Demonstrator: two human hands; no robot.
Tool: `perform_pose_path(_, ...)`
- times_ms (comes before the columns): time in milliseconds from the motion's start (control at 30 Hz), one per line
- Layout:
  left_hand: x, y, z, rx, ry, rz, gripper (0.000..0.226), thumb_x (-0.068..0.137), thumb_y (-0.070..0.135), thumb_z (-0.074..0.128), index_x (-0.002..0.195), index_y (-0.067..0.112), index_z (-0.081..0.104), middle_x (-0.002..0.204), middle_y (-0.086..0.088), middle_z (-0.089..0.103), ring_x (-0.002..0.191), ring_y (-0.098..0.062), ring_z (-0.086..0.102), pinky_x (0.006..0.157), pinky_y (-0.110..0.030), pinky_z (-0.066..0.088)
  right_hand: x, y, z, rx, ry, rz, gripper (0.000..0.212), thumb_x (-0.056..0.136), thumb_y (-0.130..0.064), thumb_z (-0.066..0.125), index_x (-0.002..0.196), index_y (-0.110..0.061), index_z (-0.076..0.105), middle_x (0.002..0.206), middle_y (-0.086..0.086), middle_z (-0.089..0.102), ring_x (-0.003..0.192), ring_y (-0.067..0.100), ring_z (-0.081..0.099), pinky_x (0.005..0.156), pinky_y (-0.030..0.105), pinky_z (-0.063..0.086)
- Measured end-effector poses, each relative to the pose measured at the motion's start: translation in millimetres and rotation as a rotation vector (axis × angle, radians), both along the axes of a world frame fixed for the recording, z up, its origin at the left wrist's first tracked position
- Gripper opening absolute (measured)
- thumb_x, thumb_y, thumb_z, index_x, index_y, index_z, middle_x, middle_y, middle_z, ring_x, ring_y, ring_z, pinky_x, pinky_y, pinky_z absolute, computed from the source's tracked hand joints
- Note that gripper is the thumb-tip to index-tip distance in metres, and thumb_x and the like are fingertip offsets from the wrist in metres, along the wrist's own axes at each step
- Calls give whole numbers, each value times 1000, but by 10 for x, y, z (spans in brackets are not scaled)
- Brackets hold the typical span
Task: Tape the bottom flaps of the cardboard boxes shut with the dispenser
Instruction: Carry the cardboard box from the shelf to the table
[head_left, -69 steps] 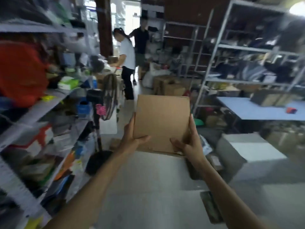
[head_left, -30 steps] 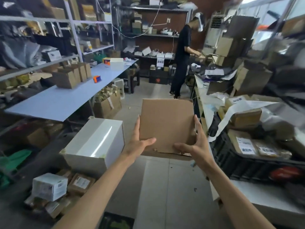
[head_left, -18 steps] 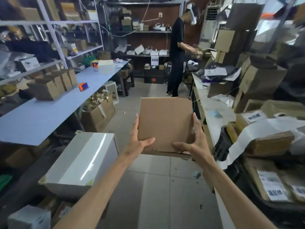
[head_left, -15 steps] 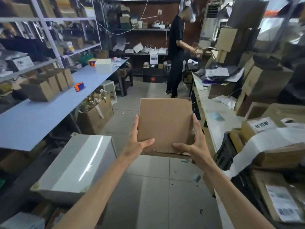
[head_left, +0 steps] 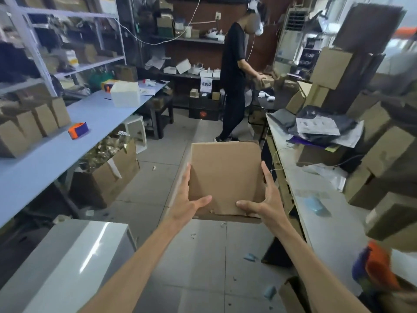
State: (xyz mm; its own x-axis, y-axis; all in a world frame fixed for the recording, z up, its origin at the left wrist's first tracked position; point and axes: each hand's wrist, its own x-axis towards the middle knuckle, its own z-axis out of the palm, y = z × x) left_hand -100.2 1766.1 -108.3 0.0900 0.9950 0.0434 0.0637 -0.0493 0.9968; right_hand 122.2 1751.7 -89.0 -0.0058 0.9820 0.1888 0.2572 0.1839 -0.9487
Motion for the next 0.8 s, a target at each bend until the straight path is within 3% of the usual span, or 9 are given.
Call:
perform_pose_path(67, 0, 396, 28, -12, -9, -4, 105, 80, 10, 76, 148, 49, 6, 151, 20, 20, 138, -5, 25, 116, -34, 26, 5, 411, 48, -1, -17, 9, 123, 57, -18, 89, 151, -38, 12, 152, -8, 28, 137, 10, 31, 111, 47, 35)
perform_pose_path(167, 4, 935, 48, -27, -50, 24, 106, 80, 4, 75, 150, 44, 7, 155, 11, 24, 140, -12, 31, 117, -43, 29, 9, 1014, 46, -4, -31, 21, 123, 54, -25, 87, 151, -35, 12, 152, -8, 28, 137, 10, 31, 109, 32, 32)
perform_pose_path(300, -9, 1693, 28, -40, -39, 72, 105, 80, 3, 74, 150, 45, 7, 149, 18, 24, 138, -6, 28, 118, -42, 27, -19, 1873, -16, -8, -13, 70, 123, 54, -26, 86, 151, -35, 11, 146, -19, 26, 132, 1, 30, 99, 15, 31)
perform_pose_path(367, -12, 2066, -4, -35, -21, 104, 105, 80, 5, 75, 150, 45, 6, 149, 16, 24, 139, -7, 28, 117, -43, 28, -16, 2325, -57, 0, -10, 105, 122, 55, -25, 86, 152, -33, 11, 150, -14, 25, 134, 4, 29, 103, 22, 33)
perform_pose_path(467, 16, 2585, -40, -30, -23, 193, 105, 80, 5, 74, 150, 44, 6, 149, 13, 26, 138, -12, 32, 116, -43, 31, -9, 3033, -93, -4, 5, 187, 123, 58, -15, 89, 152, -32, 11, 153, -11, 23, 137, 9, 29, 109, 44, 37)
perform_pose_path(500, 40, 2740, -37, -34, -30, 228, 105, 80, 4, 74, 150, 44, 6, 149, 11, 27, 137, -13, 34, 115, -43, 33, -8, 3261, -106, -2, 15, 224, 123, 59, -10, 89, 152, -32, 11, 152, -12, 23, 135, 4, 30, 109, 43, 39)
perform_pose_path(600, 114, 3152, 11, -49, -5, 348, 106, 80, 3, 74, 151, 41, 6, 152, 5, 28, 135, -14, 36, 113, -41, 35, -23, 3901, -111, 5, 24, 332, 122, 60, -3, 88, 152, -29, 13, 146, -19, 30, 119, -24, 35, 102, 19, 42)
perform_pose_path(700, 116, 3489, 97, -39, 10, 458, 106, 79, 2, 74, 152, 38, 6, 157, 4, 22, 138, -11, 31, 116, -40, 30, -108, 4453, -23, -21, 21, 435, 121, 60, -1, 87, 152, -30, 14, 136, -34, 30, 115, -27, 35, 104, 38, 45)
perform_pose_path(800, 11, 3713, 145, -39, 17, 572, 105, 79, 2, 74, 152, 37, 7, 155, 7, 23, 139, -13, 31, 117, -39, 29, -292, 4890, 47, -39, 48, 530, 120, 61, -1, 86, 152, -33, 15, 142, -26, 30, 127, -11, 36, 95, 46, 51)
